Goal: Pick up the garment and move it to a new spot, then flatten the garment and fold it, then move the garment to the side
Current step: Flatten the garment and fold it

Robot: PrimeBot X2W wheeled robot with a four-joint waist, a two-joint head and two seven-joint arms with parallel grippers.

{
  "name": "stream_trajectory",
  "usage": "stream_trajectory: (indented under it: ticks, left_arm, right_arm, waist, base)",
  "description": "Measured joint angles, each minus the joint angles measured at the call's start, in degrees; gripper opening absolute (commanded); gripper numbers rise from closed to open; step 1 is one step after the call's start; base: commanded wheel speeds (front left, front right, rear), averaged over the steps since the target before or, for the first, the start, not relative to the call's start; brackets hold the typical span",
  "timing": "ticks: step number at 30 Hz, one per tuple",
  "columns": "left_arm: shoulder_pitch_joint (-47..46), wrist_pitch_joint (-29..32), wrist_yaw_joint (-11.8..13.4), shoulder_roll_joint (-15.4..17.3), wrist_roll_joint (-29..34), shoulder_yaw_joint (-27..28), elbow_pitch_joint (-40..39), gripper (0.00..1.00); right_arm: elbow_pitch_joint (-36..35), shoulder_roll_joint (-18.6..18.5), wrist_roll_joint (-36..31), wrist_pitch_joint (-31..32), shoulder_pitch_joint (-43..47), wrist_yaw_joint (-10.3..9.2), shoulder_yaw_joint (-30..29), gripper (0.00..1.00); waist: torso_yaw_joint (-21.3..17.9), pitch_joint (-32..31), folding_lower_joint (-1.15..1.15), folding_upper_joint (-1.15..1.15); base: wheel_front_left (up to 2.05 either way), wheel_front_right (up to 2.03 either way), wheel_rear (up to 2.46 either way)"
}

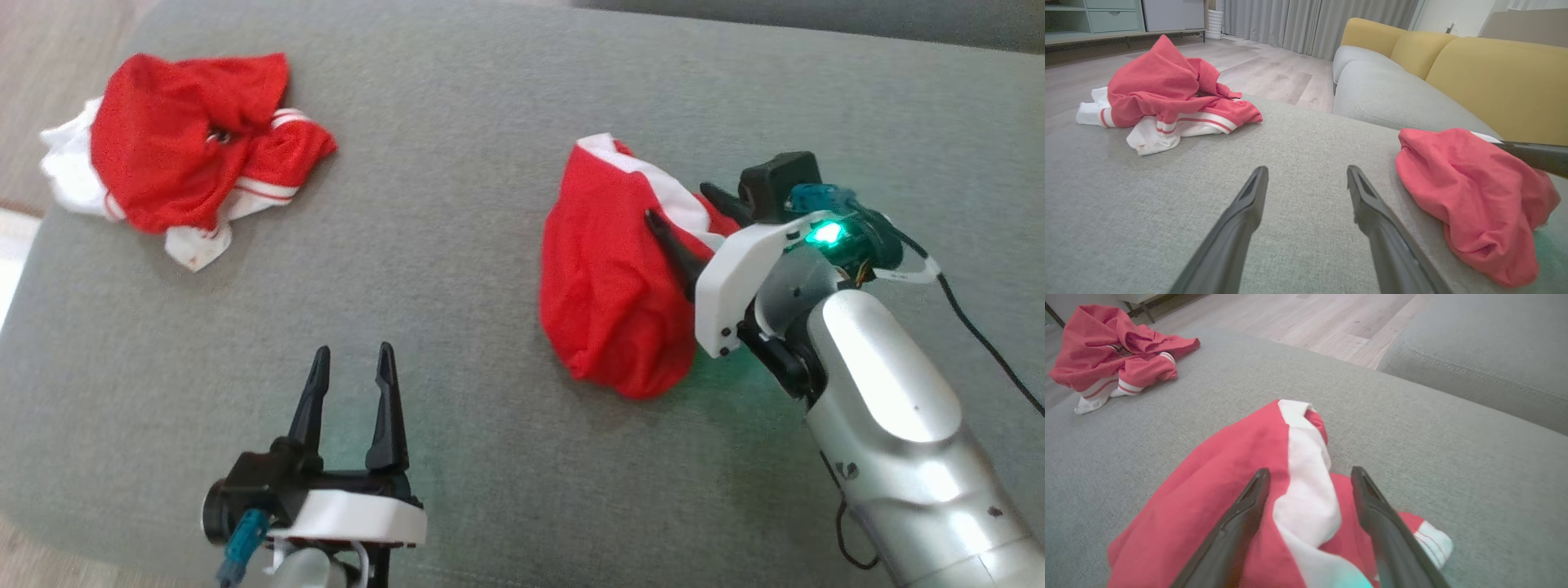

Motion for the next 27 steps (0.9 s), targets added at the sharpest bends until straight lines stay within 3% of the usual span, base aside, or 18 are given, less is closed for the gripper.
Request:
stream_trajectory:
  ticks: [2, 3, 4, 5, 6, 7, 18, 22, 27]
  left_arm:
    - [-0.01, 0.00, -0.02, -0.22, 0.15, 0.00, 0.04, 1.00]
    - [-0.01, 0.00, -0.03, -0.26, 0.34, 0.01, 0.07, 1.00]
    - [-0.01, 0.00, -0.03, -0.27, 0.49, 0.05, 0.08, 1.00]
    - [-0.01, 0.00, -0.03, -0.29, 0.49, 0.10, 0.11, 1.00]
    - [-0.01, 0.00, -0.03, -0.29, 0.49, 0.12, 0.22, 1.00]
    - [0.00, 0.00, -0.04, -0.31, 0.49, 0.14, 0.34, 1.00]
    - [0.23, 0.00, -0.26, -0.41, 2.01, 0.41, 0.73, 1.00]
    - [0.39, 0.00, -0.29, -0.43, 2.22, 0.55, 0.76, 1.00]
    - [0.53, 0.00, -0.25, -0.30, 2.53, 2.25, 0.59, 1.00]
  right_arm:
    - [1.23, -0.44, 1.13, 0.93, -0.54, 0.01, 1.42, 1.00]
    - [1.62, -0.47, 1.85, 1.00, -0.76, 0.01, 1.88, 0.85]
    - [1.64, -0.48, 2.43, 1.02, -0.91, 0.01, 2.36, 0.42]
    - [1.66, -0.49, 2.85, 0.80, -0.95, 0.01, 2.78, 0.20]
    - [1.87, -0.52, 3.01, 0.46, -0.96, 0.01, 3.15, 0.20]
    - [2.07, -0.64, 3.27, 0.27, -0.95, 0.01, 3.52, 0.00]
    - [0.37, -1.53, 2.16, -9.28, -3.13, 0.01, 4.26, 0.00]
    - [-1.91, -1.41, 2.27, -9.93, -2.89, 0.01, 7.43, 0.00]
    - [-5.22, -1.11, 2.85, -9.92, -0.20, 0.01, 16.50, 0.00]
  waist:
    - [0.99, 0.44, 0.00, 0.00]
    - [1.39, 0.59, 0.00, 0.00]
    - [1.67, 0.68, 0.00, 0.00]
    - [1.85, 0.69, 0.00, 0.00]
    - [1.89, 0.58, 0.00, 0.00]
    - [1.88, 0.41, -0.01, 0.00]
    - [-0.09, -2.06, -0.01, 0.00]
    - [-0.50, -2.77, -0.01, 0.00]
    - [-1.00, -3.57, -0.02, 0.00]
  base:
    - [0.00, 0.00, 0.00]
    - [0.00, 0.00, 0.00]
    - [0.00, 0.00, 0.00]
    - [0.00, 0.00, 0.00]
    - [0.00, 0.00, 0.00]
    - [0.00, 0.00, 0.00]
    - [0.00, 0.00, 0.00]
    - [0.00, 0.00, 0.00]
    - [0.00, 0.00, 0.00]
